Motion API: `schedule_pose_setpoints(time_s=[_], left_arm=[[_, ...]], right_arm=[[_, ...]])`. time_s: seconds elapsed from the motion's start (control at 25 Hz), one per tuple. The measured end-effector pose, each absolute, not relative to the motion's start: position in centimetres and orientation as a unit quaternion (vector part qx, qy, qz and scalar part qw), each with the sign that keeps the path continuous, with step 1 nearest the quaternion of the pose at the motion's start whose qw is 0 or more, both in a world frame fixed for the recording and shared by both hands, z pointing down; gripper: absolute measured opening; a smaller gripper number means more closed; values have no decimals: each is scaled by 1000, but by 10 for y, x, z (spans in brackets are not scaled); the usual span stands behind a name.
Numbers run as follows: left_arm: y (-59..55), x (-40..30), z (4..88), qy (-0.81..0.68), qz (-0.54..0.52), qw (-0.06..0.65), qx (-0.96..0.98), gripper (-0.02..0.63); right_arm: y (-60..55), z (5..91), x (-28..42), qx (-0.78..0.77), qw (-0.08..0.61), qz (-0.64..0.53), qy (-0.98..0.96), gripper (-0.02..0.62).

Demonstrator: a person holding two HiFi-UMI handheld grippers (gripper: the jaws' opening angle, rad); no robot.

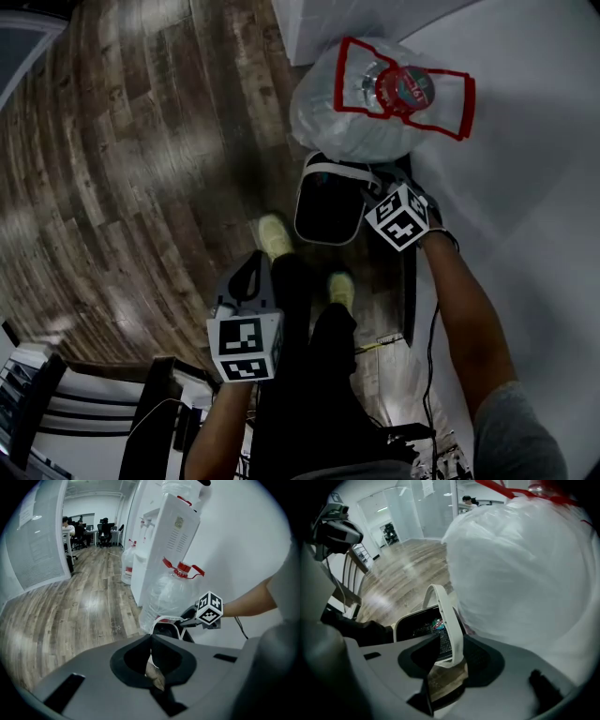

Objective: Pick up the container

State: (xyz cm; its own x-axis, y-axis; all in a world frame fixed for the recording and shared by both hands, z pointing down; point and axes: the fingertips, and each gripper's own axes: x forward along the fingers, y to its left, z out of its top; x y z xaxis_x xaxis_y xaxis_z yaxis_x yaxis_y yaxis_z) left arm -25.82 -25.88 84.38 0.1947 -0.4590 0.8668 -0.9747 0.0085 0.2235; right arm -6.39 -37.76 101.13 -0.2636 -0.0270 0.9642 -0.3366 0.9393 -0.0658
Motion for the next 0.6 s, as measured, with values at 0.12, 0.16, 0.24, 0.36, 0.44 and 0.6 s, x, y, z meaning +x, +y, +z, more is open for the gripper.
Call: schedule_pose_setpoints(time_s=[0.12, 0.16, 0.24, 0.36, 0.44, 0.6], left_arm=[[-265, -260, 838, -562, 293, 431, 642, 15], [-267, -260, 838, -562, 292, 430, 643, 15], [-269, -258, 839, -560, 292, 431, 644, 15], [-270, -262, 839, -563, 290, 433, 642, 15], [-269, -267, 838, -567, 289, 434, 638, 15], [-264, -271, 838, -567, 293, 436, 634, 15]], right_arm=[[-363, 1004, -67, 52, 618, 126, -774, 152], [-361, 1004, -67, 36, 624, 125, -770, 152], [-359, 1004, -65, 13, 634, 133, -761, 152], [-357, 1002, -61, -26, 649, 152, -745, 150], [-352, 998, -61, -59, 657, 158, -735, 149], [-326, 1001, -65, -134, 674, 119, -717, 112]])
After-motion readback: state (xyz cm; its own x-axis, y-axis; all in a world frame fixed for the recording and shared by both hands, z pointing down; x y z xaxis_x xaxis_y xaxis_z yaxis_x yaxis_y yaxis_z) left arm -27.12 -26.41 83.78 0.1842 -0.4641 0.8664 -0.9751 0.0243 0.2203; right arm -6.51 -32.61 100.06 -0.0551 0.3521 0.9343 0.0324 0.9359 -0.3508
